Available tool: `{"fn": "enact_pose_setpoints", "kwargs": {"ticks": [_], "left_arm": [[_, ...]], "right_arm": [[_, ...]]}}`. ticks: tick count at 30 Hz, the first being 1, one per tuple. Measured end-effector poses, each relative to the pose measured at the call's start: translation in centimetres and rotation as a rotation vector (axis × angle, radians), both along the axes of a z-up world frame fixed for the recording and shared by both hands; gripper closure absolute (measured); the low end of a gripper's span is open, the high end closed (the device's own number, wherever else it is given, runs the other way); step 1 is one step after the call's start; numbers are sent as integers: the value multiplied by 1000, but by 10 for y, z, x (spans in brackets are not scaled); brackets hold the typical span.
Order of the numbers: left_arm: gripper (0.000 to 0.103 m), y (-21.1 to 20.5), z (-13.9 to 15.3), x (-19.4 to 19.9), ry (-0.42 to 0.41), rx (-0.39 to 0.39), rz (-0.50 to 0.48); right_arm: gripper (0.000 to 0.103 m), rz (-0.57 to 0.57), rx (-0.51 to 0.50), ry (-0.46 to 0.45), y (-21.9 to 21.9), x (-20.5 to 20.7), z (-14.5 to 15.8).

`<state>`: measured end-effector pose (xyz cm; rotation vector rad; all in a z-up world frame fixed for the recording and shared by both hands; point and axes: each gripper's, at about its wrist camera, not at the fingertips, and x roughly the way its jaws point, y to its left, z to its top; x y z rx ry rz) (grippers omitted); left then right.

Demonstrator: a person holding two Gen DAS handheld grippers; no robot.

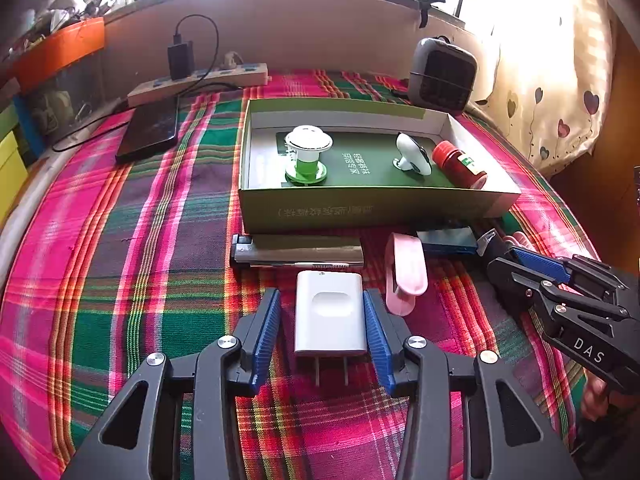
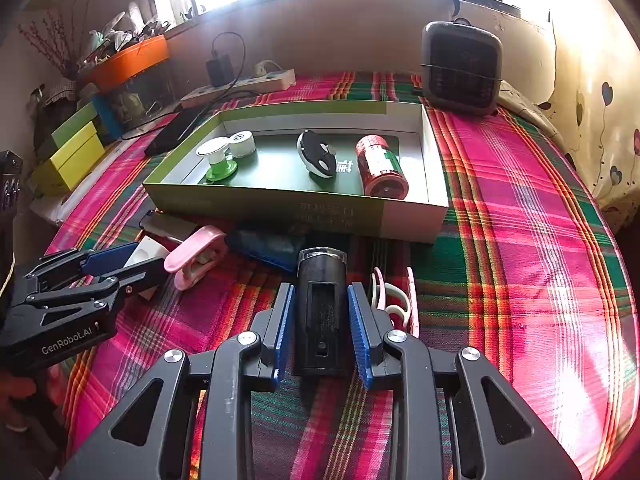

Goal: Organize rigid objects
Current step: 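Lower the right gripper around the black flashlight while the left lowers around the white charger, then close the right gripper on the flashlight while the left closes on the charger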

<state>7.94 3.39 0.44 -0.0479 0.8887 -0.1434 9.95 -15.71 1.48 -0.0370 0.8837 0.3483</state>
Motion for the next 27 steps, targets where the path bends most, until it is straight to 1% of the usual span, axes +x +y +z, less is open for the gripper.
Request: {"fn": "enact_pose_setpoints", "kwargs": {"ticks": [2, 3, 27], "left_arm": [[70, 1, 0, 0, -1, 5, 8], [70, 2, 0, 0, -2, 2, 9], [70, 4, 0, -1, -5, -4, 10]], "right_arm": [[75, 0, -1, 0, 0, 0, 0], [75, 2, -1, 0, 0, 0, 0], [75, 1, -2, 1, 0, 0, 0]]}}
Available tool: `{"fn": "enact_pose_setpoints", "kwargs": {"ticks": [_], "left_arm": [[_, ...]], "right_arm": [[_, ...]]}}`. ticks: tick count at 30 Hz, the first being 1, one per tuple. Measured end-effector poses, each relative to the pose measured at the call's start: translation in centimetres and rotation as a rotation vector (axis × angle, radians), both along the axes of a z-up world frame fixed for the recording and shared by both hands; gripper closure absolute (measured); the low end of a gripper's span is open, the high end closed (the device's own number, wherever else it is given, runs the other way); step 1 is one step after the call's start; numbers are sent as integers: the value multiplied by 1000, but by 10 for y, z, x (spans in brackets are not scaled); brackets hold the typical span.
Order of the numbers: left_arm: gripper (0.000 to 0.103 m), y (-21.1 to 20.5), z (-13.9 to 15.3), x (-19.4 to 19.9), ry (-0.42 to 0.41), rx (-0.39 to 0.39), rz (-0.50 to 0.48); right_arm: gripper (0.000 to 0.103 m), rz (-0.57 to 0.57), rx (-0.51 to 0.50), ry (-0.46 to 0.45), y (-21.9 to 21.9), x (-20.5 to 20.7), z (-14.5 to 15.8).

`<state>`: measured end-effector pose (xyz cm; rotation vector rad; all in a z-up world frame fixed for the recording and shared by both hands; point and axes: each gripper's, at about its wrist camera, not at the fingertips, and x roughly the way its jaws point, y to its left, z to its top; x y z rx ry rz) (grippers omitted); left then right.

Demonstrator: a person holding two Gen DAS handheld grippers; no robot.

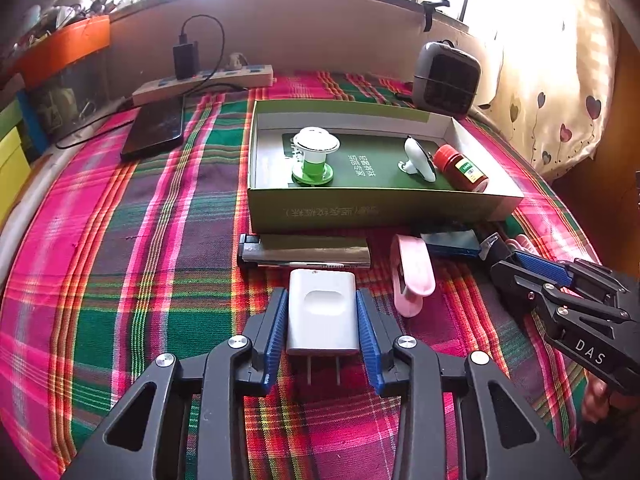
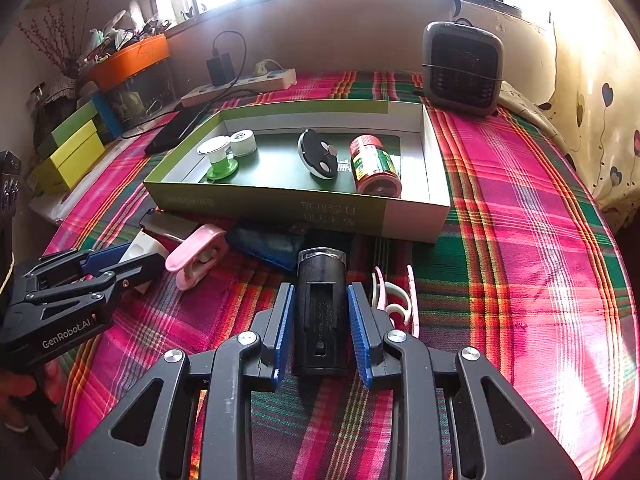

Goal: Organize rigid objects
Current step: 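Close the right gripper on the flashlight while the left closes on the charger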

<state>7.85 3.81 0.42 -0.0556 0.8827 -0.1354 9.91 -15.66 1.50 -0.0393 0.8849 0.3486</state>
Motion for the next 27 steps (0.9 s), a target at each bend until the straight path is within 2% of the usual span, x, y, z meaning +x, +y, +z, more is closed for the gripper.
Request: {"fn": "enact_pose_setpoints", "kwargs": {"ticks": [27], "left_arm": [[70, 2, 3, -3, -1, -26, 1]], "right_arm": [[75, 3, 23, 7, -2, -3, 1]]}}
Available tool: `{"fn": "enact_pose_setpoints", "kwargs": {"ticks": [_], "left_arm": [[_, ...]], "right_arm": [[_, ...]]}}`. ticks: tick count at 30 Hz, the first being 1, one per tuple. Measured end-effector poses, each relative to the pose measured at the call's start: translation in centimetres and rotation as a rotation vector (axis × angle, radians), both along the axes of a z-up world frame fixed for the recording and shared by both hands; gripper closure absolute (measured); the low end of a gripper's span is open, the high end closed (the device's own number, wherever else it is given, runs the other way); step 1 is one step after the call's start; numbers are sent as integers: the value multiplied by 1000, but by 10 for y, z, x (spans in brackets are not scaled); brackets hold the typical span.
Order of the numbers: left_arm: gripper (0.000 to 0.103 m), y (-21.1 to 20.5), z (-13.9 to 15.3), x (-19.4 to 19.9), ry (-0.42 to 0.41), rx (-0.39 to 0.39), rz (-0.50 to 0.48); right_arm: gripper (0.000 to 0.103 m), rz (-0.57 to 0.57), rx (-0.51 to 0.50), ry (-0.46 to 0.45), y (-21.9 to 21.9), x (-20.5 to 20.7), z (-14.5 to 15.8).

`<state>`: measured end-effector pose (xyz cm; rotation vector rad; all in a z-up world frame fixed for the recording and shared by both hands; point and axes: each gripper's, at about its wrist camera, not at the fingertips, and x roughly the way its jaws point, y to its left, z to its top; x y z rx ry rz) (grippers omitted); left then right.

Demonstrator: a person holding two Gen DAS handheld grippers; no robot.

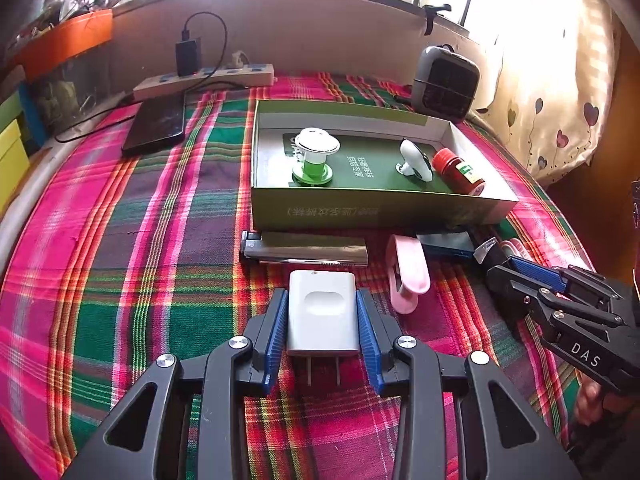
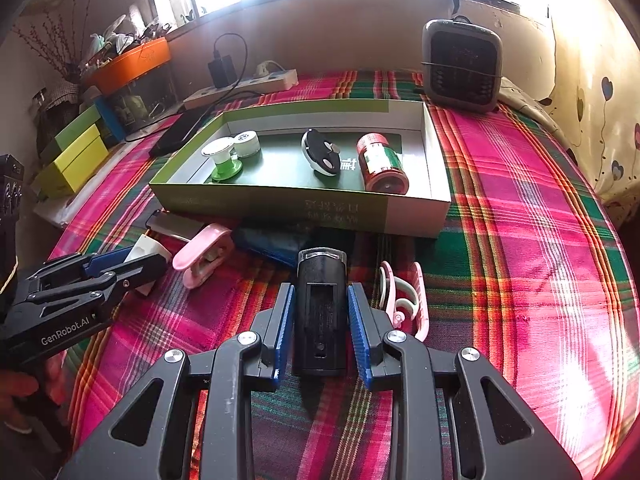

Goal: Organize rigid objects
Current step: 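Close the right gripper on the flashlight while the left closes on the charger, then lift the flashlight with the right gripper while the left lifts the charger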

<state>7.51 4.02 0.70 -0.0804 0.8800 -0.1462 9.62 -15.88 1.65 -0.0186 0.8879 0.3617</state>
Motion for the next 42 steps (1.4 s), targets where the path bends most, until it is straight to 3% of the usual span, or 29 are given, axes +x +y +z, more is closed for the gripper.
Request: {"fn": "enact_pose_setpoints", "kwargs": {"ticks": [27, 42], "left_arm": [[70, 2, 27, -10, -67, -2, -13], [70, 4, 30, -8, -66, -22, -12]], "right_arm": [[75, 18, 37, -39, 3, -11, 18], [76, 18, 57, -58, 1, -11, 25]]}}
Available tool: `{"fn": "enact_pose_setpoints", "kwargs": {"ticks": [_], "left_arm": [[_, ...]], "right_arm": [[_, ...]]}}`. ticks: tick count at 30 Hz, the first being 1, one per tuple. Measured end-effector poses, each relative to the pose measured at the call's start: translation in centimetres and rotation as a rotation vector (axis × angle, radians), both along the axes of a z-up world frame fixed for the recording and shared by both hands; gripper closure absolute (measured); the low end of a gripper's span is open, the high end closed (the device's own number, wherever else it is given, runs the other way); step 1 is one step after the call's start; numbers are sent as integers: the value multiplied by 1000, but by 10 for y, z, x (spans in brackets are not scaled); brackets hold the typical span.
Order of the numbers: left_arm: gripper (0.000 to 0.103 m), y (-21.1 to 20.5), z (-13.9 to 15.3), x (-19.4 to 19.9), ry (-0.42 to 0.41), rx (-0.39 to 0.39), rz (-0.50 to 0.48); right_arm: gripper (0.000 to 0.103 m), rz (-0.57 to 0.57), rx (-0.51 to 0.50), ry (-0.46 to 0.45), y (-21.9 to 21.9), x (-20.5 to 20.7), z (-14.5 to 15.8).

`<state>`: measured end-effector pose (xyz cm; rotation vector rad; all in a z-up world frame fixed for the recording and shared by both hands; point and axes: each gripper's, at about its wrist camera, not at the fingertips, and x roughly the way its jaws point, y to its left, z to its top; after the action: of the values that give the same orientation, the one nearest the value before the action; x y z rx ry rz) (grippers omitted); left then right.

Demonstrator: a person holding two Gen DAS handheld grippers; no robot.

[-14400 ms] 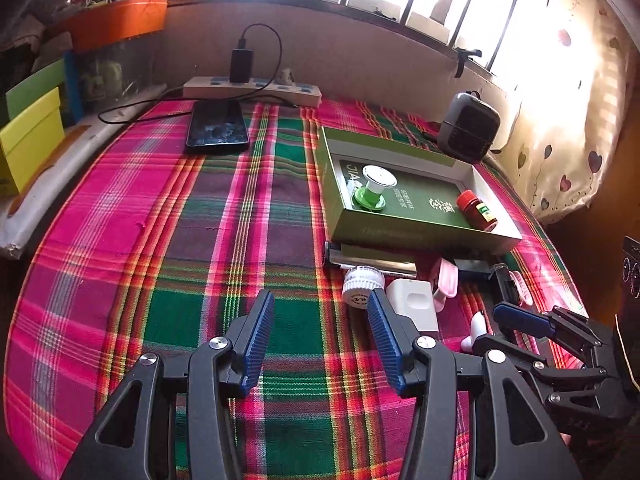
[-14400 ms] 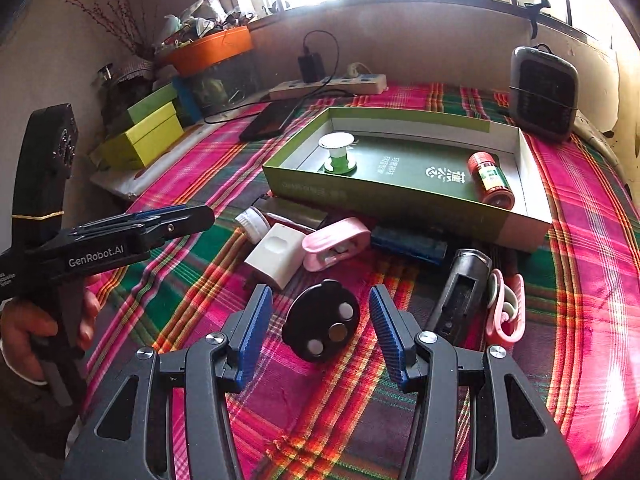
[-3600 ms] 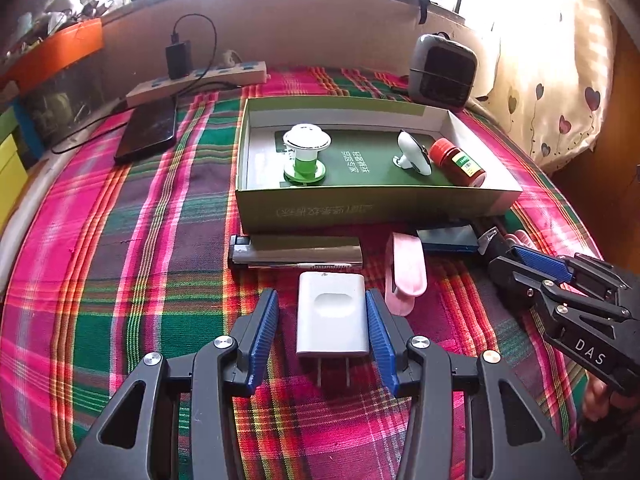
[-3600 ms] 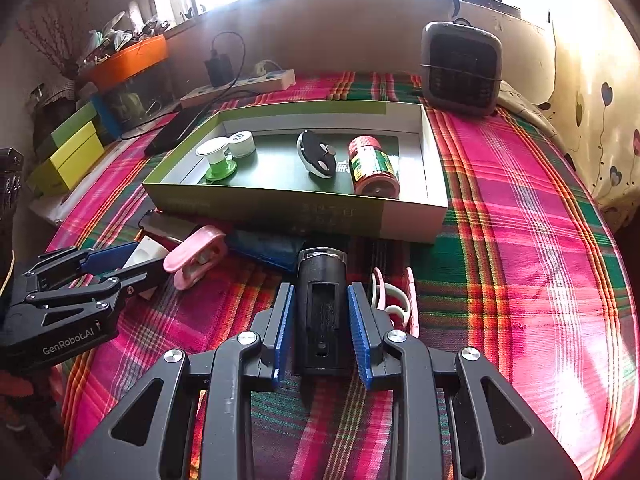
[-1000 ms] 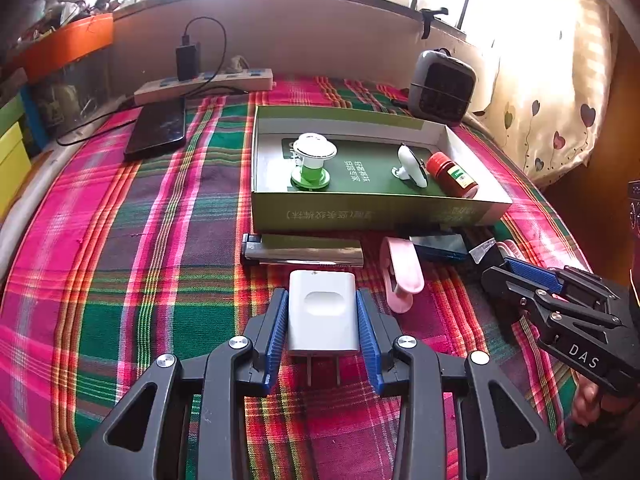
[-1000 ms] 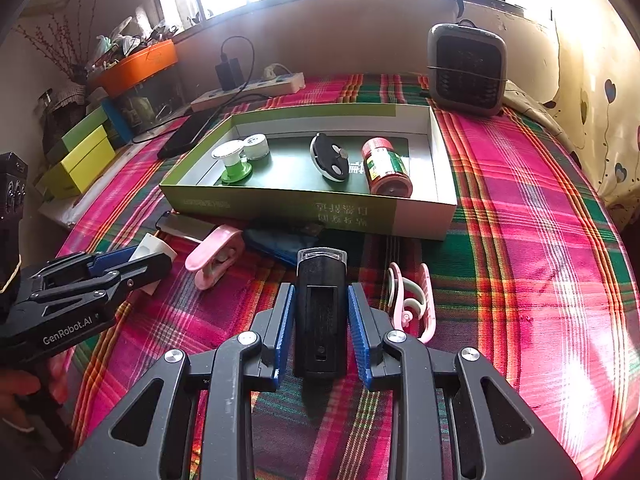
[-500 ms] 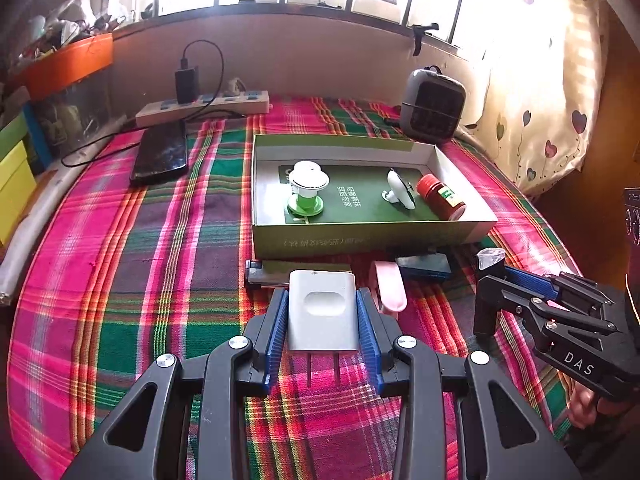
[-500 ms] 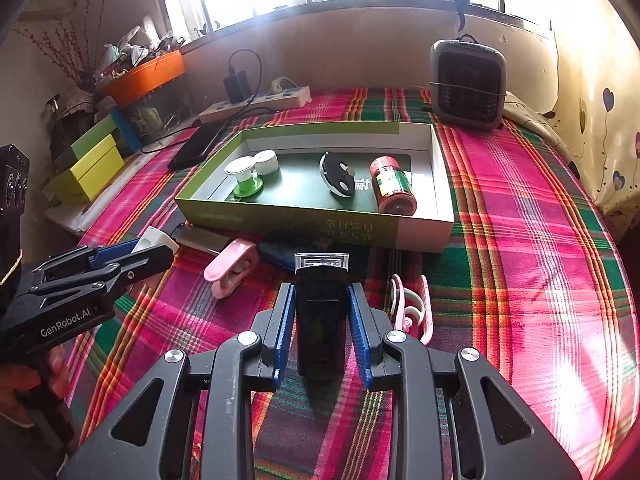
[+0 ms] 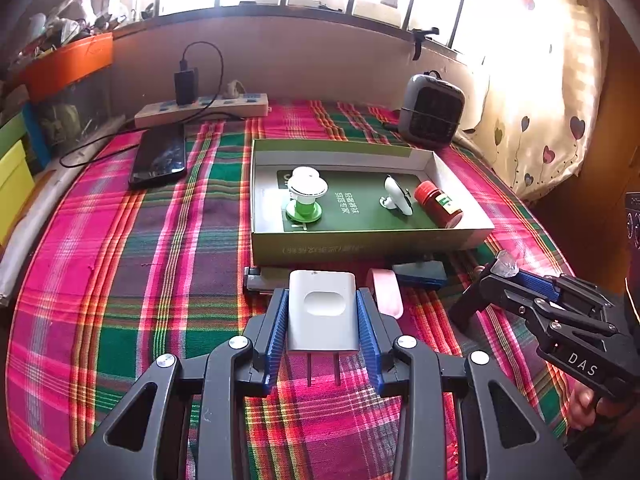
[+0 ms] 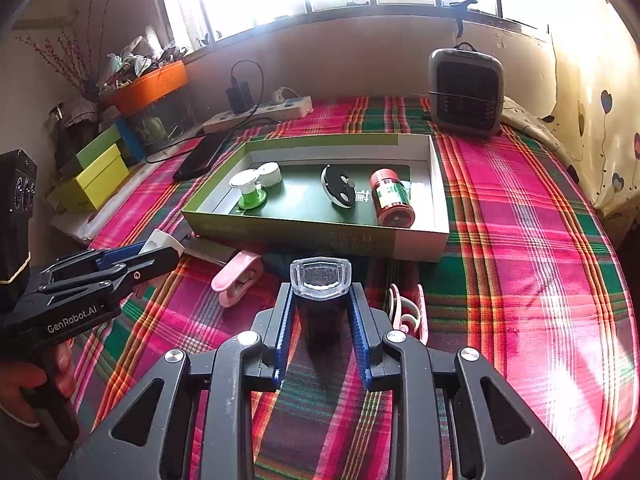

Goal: Organize rigid objects
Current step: 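Lift the flashlight with the right gripper while the left lifts the charger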

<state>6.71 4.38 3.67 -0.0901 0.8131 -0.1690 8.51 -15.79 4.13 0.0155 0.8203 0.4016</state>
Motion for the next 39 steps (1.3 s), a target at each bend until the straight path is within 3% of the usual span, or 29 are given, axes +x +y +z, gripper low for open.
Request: {"fn": "enact_pose_setpoints", "kwargs": {"ticks": [10, 20, 24, 39], "left_arm": [[70, 3, 1, -1, -2, -7, -2], [70, 8, -1, -2, 3, -24, 12], [70, 11, -1, -2, 2, -21, 15], [70, 14, -7, 4, 17, -29, 24]], "right_arm": [[76, 43, 2, 17, -6, -8, 6], [75, 144, -95, 50, 9, -6, 2], [75, 164, -145, 11, 28, 0, -3], [75, 195, -95, 74, 38, 12, -22]]}}
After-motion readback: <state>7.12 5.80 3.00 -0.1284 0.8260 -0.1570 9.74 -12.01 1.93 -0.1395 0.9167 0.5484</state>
